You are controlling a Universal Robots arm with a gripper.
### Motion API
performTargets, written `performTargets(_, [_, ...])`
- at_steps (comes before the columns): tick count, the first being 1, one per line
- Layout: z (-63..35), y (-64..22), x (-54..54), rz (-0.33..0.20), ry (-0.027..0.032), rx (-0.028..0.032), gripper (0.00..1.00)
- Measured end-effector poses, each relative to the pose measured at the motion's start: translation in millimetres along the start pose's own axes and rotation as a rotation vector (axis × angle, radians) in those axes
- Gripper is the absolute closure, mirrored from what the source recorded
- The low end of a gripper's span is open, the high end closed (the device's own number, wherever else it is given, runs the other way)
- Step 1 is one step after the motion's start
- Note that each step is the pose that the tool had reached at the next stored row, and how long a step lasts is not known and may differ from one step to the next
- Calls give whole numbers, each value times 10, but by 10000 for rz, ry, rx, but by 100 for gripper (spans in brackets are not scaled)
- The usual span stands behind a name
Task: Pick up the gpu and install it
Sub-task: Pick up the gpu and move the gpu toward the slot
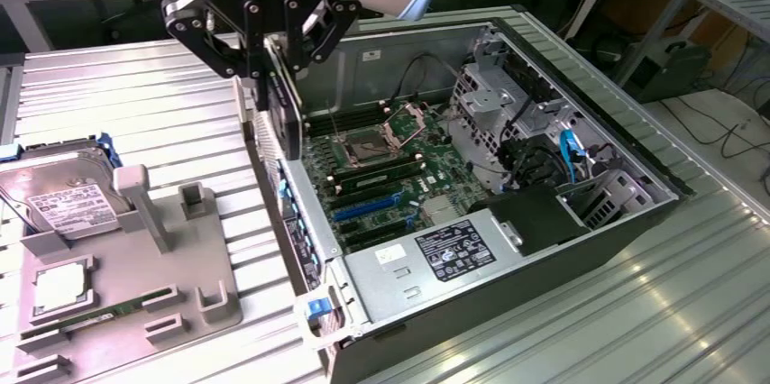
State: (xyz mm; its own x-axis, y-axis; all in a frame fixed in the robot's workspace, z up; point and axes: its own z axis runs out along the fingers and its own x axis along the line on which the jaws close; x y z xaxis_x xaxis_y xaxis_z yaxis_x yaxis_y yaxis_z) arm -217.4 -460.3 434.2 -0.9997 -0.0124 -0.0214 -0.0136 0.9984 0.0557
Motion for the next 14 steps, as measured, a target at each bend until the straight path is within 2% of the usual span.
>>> performTargets(14, [3,-2,-143,0,0,0,72])
